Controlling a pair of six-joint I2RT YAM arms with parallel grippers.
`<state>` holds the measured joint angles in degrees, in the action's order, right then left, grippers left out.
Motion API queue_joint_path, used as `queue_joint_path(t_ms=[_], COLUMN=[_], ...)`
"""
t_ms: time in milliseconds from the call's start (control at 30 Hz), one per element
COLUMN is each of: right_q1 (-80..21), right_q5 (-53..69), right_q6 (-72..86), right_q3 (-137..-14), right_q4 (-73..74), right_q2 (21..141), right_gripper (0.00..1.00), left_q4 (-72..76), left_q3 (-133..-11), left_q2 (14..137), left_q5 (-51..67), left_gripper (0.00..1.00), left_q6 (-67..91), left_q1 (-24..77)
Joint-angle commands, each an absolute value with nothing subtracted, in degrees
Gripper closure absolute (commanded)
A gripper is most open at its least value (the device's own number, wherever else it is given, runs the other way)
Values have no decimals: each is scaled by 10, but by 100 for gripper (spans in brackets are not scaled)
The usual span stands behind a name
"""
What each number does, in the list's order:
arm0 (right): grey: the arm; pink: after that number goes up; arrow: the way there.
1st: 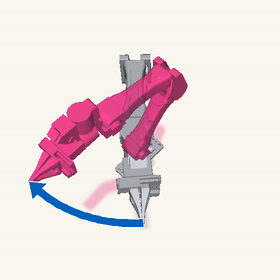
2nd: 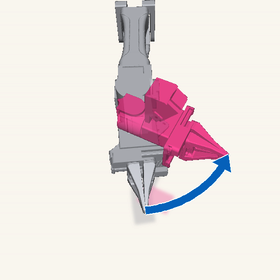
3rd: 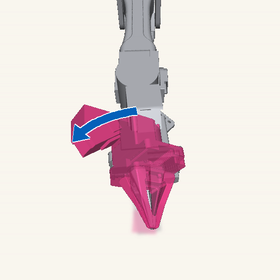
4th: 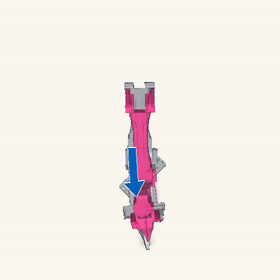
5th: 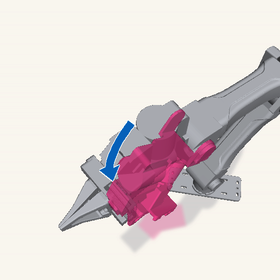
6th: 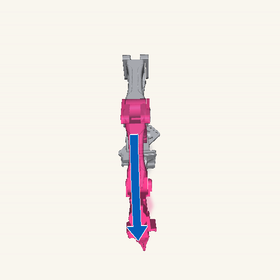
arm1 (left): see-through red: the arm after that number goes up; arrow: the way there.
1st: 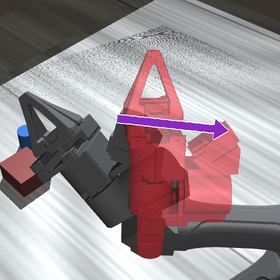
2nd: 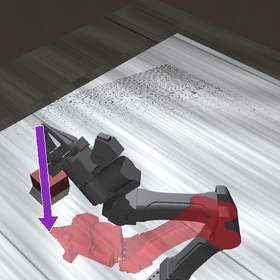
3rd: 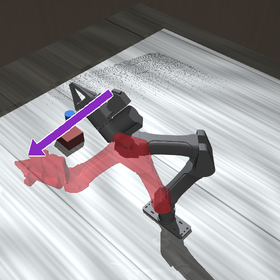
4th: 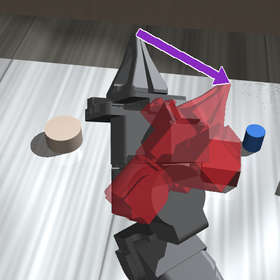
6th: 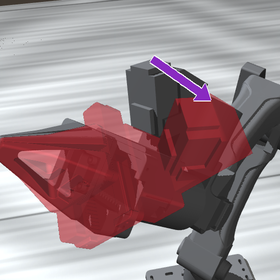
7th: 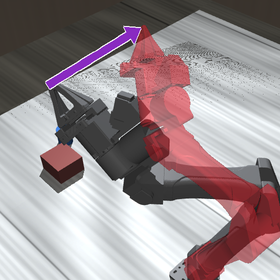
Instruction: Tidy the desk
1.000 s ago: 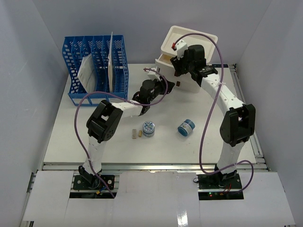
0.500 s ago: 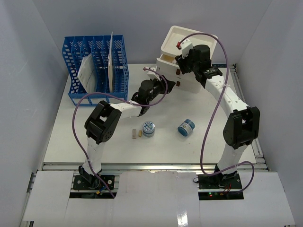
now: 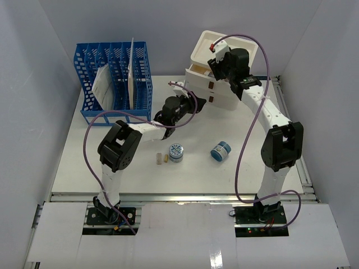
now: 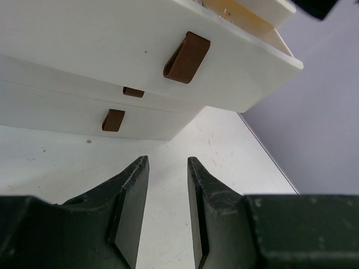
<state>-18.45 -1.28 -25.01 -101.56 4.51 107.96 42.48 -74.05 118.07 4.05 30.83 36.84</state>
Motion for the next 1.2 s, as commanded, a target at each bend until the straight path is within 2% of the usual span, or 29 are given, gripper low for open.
queue_joint_path(t_ms=[0, 200, 367, 433, 933, 1167], right_q1=[-171, -163, -152, -152, -152, -152], right_q5=[12, 21, 63, 83, 134, 148], right_q6=[-258, -270, -268, -268, -263, -249], right_q3=[-1048, -1083, -1121, -1116, -1124, -1137], right_q4=[50, 75, 122, 130, 179, 199], right_q2=[1096, 1122, 1147, 1143, 1136, 1147], right_gripper=[42, 49, 69, 73, 74, 74], left_q4=[436, 425, 409, 405, 345, 308], left_q3=[-741, -776, -817, -833, -1018, -1136], left_q2=[1126, 1151, 1179, 1192, 1322, 1390], left_q5=[56, 68, 75, 80, 84, 38], left_gripper=[55, 55, 55, 55, 55, 56], left_q6=[293, 298, 302, 302, 297, 310], left_q1=[365, 364, 363, 364, 362, 362])
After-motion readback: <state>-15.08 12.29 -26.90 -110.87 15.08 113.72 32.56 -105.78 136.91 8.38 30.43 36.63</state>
